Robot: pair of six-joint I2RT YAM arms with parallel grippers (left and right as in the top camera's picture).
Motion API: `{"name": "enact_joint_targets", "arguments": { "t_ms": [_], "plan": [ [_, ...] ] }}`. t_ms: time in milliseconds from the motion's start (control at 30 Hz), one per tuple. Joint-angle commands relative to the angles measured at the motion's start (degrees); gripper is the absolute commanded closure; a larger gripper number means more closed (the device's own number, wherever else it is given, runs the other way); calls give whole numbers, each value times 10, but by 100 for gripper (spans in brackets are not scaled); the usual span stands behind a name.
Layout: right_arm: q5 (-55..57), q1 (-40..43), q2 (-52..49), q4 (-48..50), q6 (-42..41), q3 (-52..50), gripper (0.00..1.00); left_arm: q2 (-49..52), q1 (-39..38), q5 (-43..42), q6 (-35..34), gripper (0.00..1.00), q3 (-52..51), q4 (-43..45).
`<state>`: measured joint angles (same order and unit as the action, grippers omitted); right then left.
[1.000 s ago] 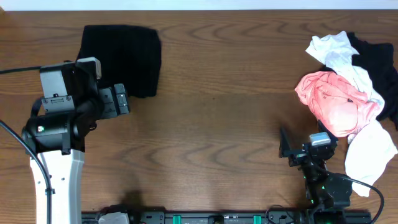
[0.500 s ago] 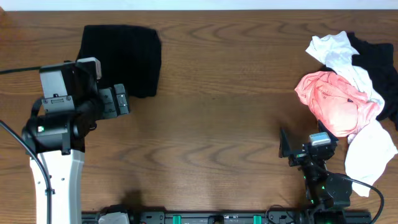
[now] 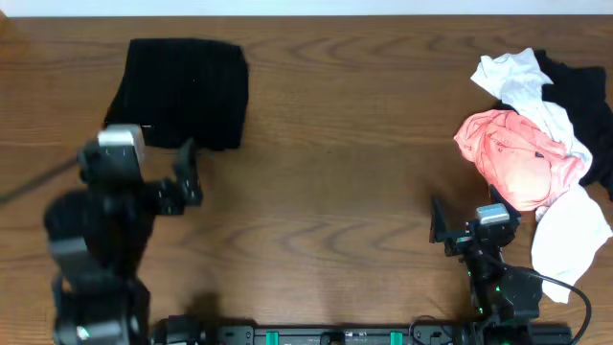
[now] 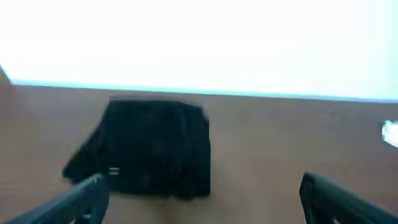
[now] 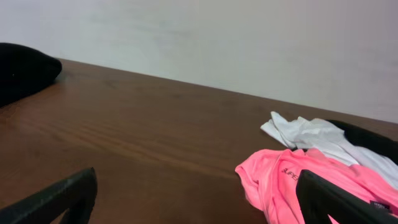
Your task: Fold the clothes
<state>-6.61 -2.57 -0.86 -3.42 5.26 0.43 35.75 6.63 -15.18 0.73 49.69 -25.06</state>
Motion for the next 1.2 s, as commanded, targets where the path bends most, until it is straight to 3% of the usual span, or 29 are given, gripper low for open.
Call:
{"name": "enact_joint_targets", "arguments": {
  "t_ms": [0, 333, 633, 833, 1167],
  "plan": [
    [3, 8, 2, -2, 0, -1, 1, -72, -7, -19, 8, 2, -96, 60],
    [3, 8, 2, -2, 0, -1, 1, -258, -51, -24, 7, 2, -335, 289],
    [3, 8, 2, -2, 0, -1, 1, -356, -60, -23, 8, 2, -469, 387],
    [3, 8, 2, -2, 0, -1, 1, -356, -60, 1, 9, 2, -494, 393],
    [3, 8, 2, -2, 0, -1, 1, -356, -59, 28, 23, 2, -495, 278]
  ]
}}
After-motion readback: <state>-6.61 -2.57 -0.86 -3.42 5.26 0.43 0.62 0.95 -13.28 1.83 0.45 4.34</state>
